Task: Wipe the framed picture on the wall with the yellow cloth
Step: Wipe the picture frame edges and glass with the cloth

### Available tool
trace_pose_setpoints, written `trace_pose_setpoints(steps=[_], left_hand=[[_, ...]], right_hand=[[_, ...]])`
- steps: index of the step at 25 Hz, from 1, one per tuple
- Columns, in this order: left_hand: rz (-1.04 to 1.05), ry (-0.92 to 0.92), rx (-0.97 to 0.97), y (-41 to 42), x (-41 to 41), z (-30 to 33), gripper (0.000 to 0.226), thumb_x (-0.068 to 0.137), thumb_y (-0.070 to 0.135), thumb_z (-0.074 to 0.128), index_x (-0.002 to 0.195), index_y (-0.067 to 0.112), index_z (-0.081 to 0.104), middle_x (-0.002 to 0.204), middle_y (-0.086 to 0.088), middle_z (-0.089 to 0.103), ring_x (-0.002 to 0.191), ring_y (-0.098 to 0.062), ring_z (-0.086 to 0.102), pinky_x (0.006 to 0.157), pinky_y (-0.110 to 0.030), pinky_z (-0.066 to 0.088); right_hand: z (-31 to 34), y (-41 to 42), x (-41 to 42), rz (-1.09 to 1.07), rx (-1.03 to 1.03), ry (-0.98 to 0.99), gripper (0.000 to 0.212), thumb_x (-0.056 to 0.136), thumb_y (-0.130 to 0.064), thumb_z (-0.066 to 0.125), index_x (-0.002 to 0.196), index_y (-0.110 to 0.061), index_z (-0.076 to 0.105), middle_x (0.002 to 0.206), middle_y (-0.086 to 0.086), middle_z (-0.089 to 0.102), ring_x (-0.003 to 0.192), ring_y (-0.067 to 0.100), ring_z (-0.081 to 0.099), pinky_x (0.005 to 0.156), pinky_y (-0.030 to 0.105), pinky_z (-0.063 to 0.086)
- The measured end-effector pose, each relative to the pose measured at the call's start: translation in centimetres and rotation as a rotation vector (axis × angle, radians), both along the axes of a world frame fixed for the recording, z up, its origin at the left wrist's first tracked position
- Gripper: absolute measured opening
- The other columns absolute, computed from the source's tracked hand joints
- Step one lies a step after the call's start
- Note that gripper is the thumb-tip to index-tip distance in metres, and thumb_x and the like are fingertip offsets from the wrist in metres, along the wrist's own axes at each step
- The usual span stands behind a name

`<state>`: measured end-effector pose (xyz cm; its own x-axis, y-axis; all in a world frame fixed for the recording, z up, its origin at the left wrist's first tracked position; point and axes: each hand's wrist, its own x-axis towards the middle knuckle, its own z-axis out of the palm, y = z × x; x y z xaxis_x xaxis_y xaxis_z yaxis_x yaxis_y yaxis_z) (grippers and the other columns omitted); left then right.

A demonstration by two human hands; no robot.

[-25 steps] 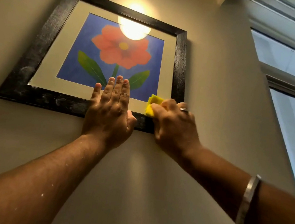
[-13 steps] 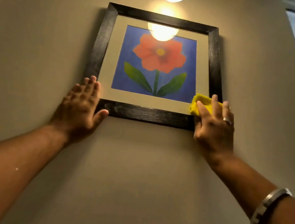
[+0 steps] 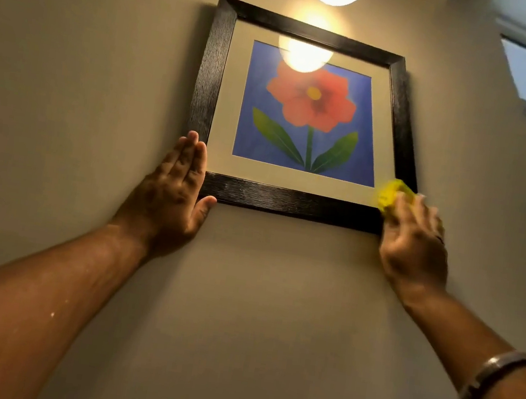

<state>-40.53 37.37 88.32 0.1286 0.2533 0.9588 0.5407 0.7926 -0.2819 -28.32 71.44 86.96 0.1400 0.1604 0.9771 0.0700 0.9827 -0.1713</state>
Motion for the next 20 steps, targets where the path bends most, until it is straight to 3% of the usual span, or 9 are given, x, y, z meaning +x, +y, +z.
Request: trace_pose_setpoints(steps=[2,5,7,10,11,14,16,17,20], left_hand=[[0.007,0.001,0.015,0.2,0.1,-0.1,0.079,0.092,0.045,0.031,0.151,-0.003,0.012,0.161,-0.021,0.007,0.15,-0.032,0.008,0.122,-0.042,0.014],[0.025,0.007,0.007,0.3,0.1,-0.1,0.081,0.089,0.05,0.023,0.151,-0.002,0.012,0.161,-0.022,0.01,0.15,-0.035,0.012,0.122,-0.044,0.015],[0.028,0.004,0.006,0.2,0.3,-0.1,0.082,0.089,0.049,0.025,0.152,-0.001,0.01,0.161,-0.022,0.013,0.149,-0.036,0.015,0.122,-0.046,0.017],[0.033,-0.001,0.016,0.1,0.4,-0.3,0.082,0.089,0.049,0.028,0.152,-0.001,0.009,0.16,-0.022,0.016,0.148,-0.038,0.019,0.12,-0.046,0.017],[0.038,-0.004,0.015,0.1,0.4,-0.3,0.082,0.09,0.049,0.027,0.151,-0.002,0.009,0.16,-0.022,0.015,0.148,-0.038,0.018,0.12,-0.046,0.017],[0.048,-0.011,0.015,0.2,0.5,-0.2,0.081,0.09,0.049,0.025,0.151,-0.002,0.009,0.161,-0.022,0.013,0.148,-0.037,0.017,0.121,-0.045,0.016],[0.043,-0.003,0.02,0.2,0.5,-0.3,0.08,0.09,0.047,0.028,0.151,-0.002,0.009,0.16,-0.022,0.014,0.148,-0.037,0.018,0.121,-0.044,0.016],[0.029,0.0,0.025,0.2,0.5,-0.3,0.08,0.091,0.046,0.032,0.151,-0.001,0.009,0.16,-0.021,0.015,0.148,-0.037,0.019,0.12,-0.044,0.017],[-0.03,-0.024,0.022,-0.1,0.4,-0.3,0.081,0.091,0.044,0.033,0.153,0.003,0.003,0.161,-0.018,0.016,0.149,-0.032,0.017,0.12,-0.041,0.017]], right_hand=[[-0.5,-1.3,-0.1,0.039,-0.178,0.051,0.054,0.09,-0.026,0.036,0.143,-0.013,0.041,0.152,0.024,0.033,0.139,0.049,0.028,0.117,0.053,0.021],[-0.8,-9.6,-2.8,0.098,0.164,-0.004,0.055,0.081,-0.018,0.044,0.136,-0.016,0.051,0.147,0.017,0.045,0.136,0.042,0.037,0.116,0.055,0.024],[-1.3,-13.9,-4.2,0.094,0.403,-0.135,0.053,0.088,-0.027,0.044,0.141,-0.022,0.044,0.15,0.012,0.041,0.141,0.038,0.031,0.118,0.053,0.017],[-0.9,-11.7,-3.4,-0.019,0.565,-0.209,0.049,0.096,-0.038,0.041,0.144,-0.028,0.038,0.154,0.008,0.037,0.143,0.035,0.028,0.119,0.05,0.022],[-0.7,-9.0,-2.7,-0.031,0.504,-0.181,0.048,0.096,-0.036,0.042,0.143,-0.028,0.04,0.153,0.008,0.039,0.142,0.036,0.031,0.117,0.049,0.026],[-0.6,-1.8,-0.2,0.044,-0.003,-0.009,0.055,0.089,-0.034,0.036,0.142,-0.023,0.042,0.153,0.013,0.038,0.14,0.039,0.03,0.116,0.048,0.027],[-0.8,-3.7,-0.8,0.051,-0.152,0.045,0.059,0.085,-0.031,0.035,0.142,-0.02,0.043,0.153,0.017,0.036,0.14,0.042,0.028,0.118,0.05,0.02],[-0.8,-6.2,-1.9,0.047,-0.085,0.037,0.058,0.083,-0.029,0.038,0.14,-0.02,0.045,0.15,0.017,0.04,0.138,0.042,0.031,0.118,0.051,0.02],[-1.4,-14.2,-4.8,0.052,0.373,-0.061,0.049,0.089,-0.029,0.047,0.138,-0.023,0.046,0.148,0.012,0.045,0.138,0.039,0.036,0.117,0.053,0.021]])
